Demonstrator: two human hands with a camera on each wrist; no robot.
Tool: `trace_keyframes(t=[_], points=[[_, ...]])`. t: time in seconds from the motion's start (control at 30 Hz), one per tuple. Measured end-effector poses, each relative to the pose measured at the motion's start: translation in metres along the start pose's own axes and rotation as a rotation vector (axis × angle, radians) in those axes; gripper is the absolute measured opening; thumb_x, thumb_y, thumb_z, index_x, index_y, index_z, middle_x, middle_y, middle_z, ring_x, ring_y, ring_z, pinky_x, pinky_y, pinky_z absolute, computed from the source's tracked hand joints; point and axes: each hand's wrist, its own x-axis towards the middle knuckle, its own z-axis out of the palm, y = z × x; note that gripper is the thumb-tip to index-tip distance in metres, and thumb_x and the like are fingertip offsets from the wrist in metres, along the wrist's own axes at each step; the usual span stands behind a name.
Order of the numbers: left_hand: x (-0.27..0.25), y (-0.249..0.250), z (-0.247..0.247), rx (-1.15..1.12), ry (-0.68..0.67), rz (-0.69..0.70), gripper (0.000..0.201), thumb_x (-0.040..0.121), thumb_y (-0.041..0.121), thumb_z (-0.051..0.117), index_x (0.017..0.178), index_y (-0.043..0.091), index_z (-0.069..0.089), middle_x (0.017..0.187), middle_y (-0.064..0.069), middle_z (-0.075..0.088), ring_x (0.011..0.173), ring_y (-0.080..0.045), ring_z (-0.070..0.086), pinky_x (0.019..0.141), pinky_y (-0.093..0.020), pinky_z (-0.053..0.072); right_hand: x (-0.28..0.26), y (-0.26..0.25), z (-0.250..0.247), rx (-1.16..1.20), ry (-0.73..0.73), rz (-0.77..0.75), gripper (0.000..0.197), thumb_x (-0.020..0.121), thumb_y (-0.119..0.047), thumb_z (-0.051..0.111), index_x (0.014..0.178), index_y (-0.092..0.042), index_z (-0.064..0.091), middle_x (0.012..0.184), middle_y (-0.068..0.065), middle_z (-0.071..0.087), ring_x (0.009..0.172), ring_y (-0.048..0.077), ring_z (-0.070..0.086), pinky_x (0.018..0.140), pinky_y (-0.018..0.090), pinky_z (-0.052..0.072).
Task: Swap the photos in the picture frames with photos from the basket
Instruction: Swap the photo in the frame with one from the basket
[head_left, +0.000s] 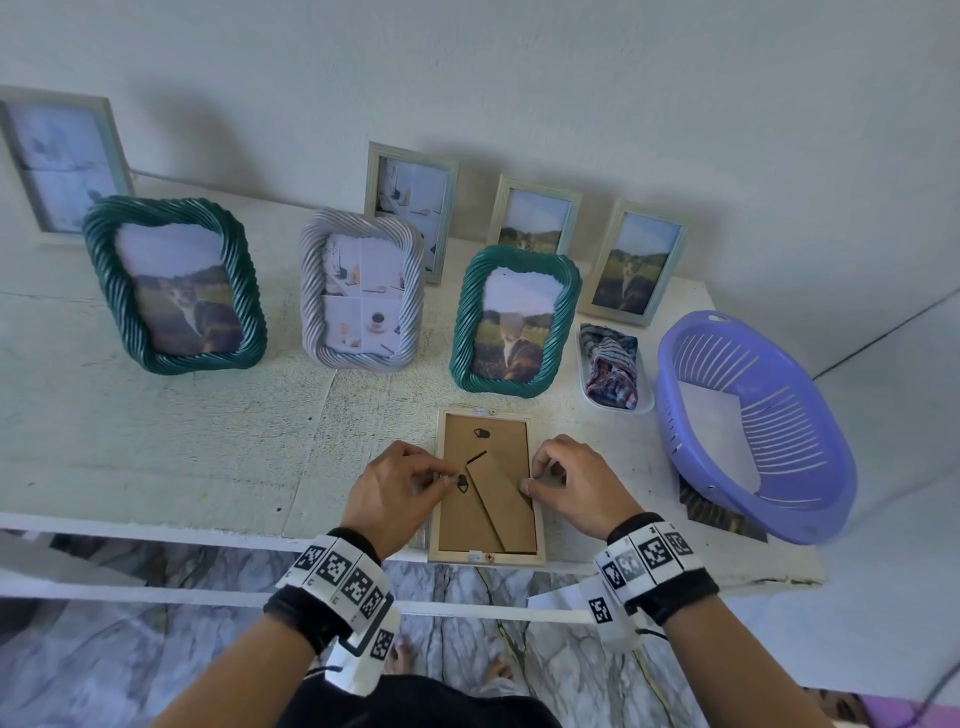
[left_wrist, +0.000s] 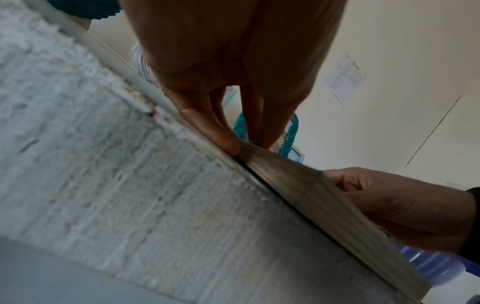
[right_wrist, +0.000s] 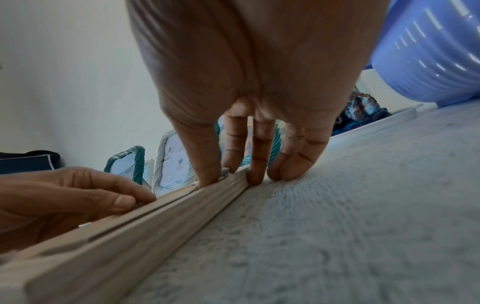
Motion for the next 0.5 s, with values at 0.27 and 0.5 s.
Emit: trace_keyframes(t=[0.27,0.5], points=[[0.003,-0.003,0.001,0.041,-0.02,0.011,0.012,0.087,0.031,0.07,0.092,0.041,0.073,0.094,0.01,0.057,0.082,0.001,0.057,0.069,-0.014,0.041,0.013,-0.02,-0.011,-0.197,0.04,-0.046,0.018,0.083,-0.034,0.066,0.092,-0.023,0.056,0.097,-0.003,0.051,0.092,0.016,0.047,0.078,0.028,0.04],[0.003,-0.004,0.0,0.057,-0.015,0.026,0.011,0.086,0.03,0.072,0.093,0.038,0.074,0.093,0.01,0.057,0.08,0.0,0.057,0.068,-0.019,0.043,0.047,-0.043,-0.002,-0.316,-0.007,-0.12,0.049,0.092,-0.026,0.053,0.14,-0.023,0.046,0.118,0.006,0.049,0.11,0.025,0.046,0.095,0.033,0.042]])
